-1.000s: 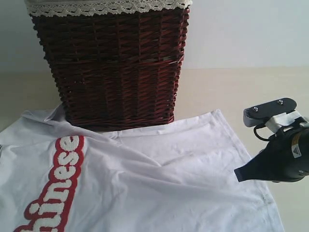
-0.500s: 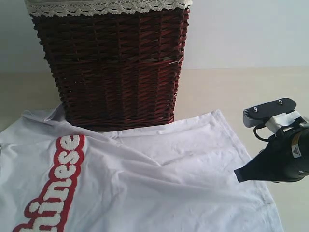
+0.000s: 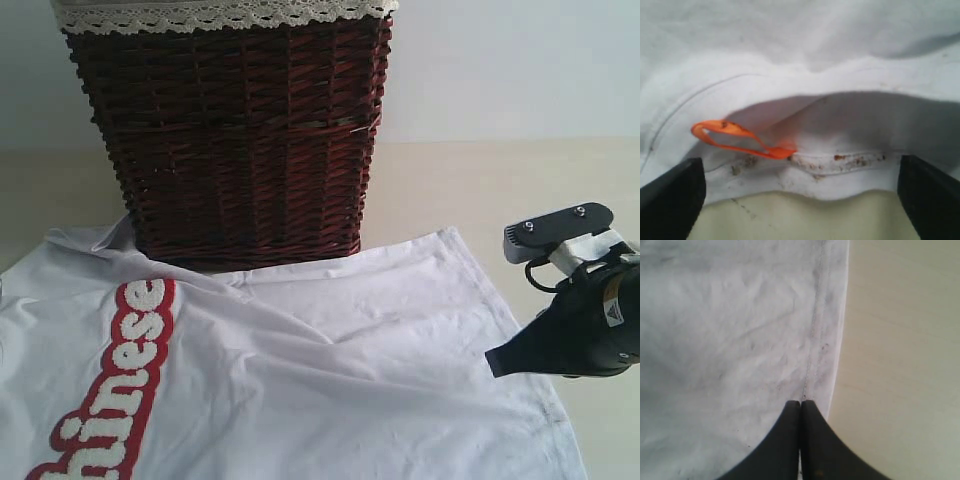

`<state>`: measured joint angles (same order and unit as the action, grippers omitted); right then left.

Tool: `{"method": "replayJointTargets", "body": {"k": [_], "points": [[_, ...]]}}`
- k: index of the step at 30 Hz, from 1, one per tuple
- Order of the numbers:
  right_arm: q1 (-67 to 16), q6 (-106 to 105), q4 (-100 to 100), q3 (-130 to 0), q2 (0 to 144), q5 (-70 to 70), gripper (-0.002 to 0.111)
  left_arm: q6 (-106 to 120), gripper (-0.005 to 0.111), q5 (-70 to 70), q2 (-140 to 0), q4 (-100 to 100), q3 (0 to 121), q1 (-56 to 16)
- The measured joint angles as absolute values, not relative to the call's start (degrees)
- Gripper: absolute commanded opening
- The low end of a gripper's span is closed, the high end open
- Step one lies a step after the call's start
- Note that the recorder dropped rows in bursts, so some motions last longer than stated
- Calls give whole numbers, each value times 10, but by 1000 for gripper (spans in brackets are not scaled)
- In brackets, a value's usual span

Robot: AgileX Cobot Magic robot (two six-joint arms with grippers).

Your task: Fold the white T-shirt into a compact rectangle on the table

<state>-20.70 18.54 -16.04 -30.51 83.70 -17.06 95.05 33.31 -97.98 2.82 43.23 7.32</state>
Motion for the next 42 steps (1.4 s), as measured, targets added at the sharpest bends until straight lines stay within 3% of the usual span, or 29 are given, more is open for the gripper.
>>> {"method": "replayJointTargets", "body": {"k": [42], "points": [[-207, 185, -160, -296, 836, -168, 0, 929, 104, 319, -995, 34, 401, 73]]}}
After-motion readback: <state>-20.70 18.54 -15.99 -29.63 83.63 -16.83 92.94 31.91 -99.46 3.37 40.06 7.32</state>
